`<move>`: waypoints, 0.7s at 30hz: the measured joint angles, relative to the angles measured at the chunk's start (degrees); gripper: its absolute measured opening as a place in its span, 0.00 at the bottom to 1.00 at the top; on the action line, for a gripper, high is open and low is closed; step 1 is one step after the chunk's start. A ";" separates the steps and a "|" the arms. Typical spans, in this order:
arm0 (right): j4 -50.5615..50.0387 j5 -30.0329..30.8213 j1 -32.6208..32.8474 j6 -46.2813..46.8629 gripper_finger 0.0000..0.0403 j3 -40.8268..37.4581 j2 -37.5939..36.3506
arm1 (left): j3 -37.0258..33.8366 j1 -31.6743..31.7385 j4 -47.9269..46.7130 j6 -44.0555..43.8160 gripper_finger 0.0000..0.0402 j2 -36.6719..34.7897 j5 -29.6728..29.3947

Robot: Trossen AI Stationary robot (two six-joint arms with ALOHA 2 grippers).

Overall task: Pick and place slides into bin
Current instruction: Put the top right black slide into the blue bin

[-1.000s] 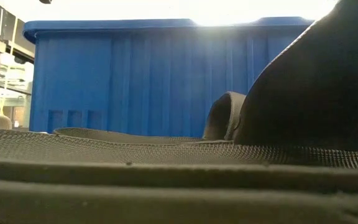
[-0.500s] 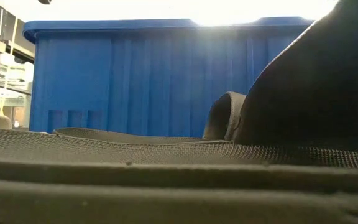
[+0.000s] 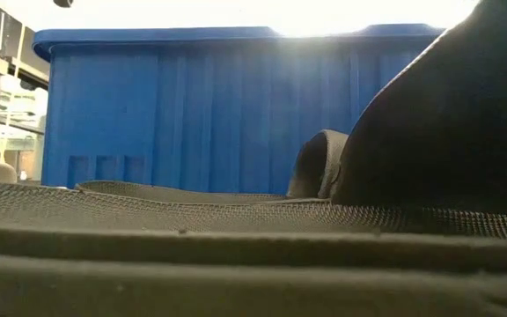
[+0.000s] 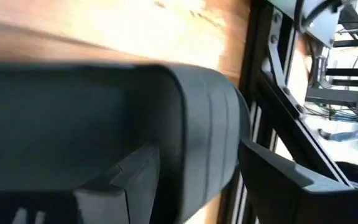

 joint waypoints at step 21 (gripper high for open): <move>13.41 -1.83 1.43 -0.53 0.04 -5.71 -0.07 | 0.00 0.01 -0.14 0.09 0.72 0.04 -2.22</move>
